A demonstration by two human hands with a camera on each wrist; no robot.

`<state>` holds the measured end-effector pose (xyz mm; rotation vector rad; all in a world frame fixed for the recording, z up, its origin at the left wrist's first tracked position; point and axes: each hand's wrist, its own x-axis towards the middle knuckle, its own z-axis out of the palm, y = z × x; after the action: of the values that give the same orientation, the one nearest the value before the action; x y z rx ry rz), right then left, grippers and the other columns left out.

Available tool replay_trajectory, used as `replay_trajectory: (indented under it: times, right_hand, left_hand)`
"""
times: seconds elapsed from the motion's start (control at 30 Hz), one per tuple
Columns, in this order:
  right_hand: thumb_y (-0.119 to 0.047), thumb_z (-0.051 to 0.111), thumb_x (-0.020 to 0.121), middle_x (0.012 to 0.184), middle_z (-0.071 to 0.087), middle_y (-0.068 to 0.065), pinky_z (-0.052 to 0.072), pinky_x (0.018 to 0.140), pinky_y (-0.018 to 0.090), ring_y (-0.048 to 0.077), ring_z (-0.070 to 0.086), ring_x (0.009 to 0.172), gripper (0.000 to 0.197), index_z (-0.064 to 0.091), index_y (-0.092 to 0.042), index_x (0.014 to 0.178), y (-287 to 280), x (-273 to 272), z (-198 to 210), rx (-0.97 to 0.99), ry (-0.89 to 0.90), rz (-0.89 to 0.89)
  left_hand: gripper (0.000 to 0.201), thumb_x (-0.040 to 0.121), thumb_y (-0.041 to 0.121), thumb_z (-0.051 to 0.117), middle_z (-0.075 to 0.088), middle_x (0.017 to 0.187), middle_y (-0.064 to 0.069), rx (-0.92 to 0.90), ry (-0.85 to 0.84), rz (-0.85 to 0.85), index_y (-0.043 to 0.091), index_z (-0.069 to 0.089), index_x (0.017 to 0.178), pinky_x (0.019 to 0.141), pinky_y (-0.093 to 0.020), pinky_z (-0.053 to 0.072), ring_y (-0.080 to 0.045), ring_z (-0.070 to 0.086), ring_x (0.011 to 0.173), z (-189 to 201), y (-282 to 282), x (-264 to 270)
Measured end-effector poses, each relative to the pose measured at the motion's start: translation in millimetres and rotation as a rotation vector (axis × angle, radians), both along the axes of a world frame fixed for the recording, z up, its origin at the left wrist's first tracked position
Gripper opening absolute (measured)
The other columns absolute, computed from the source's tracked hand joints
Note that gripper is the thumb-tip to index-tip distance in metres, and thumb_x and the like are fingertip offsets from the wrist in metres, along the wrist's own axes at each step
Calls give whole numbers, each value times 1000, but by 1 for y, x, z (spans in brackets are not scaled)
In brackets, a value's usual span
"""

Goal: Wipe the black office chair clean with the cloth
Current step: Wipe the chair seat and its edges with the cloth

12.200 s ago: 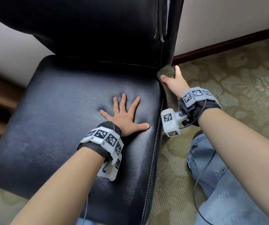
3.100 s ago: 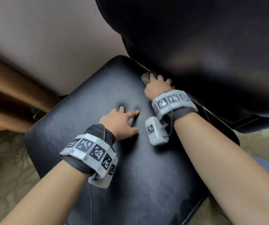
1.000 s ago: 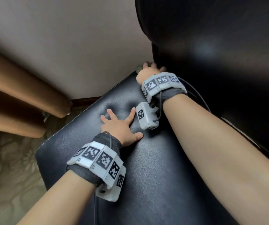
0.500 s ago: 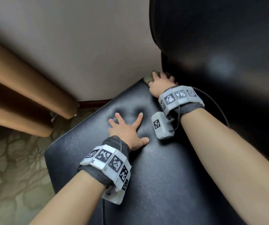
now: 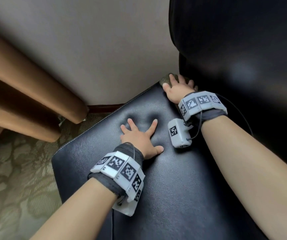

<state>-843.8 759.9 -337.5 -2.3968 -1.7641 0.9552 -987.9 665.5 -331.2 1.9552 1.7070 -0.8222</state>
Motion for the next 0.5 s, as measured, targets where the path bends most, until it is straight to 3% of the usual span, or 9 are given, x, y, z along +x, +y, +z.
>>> replay_trajectory:
  times: [0.23,0.5]
  right_hand:
    - [-39,29,98,157,6,2,9,112,46,36,12,138,56,11,-24,149,-30,8,-5,66,-43,29]
    - [-32,26,100,157,-1,1,7,113,49,37,5,140,53,7,-27,149,6,-1,9,-25,-3,9]
  left_hand:
    - [86,83,68,45,-18,152,-24,2,0,-14,51,-16,140,110,-48,22,-50,-4,139,-1,-2,-1]
    - [86,83,68,46,-19,152,-23,-14,1,-1,51,-16,140,110,-48,23,-49,-5,139,0,0,0]
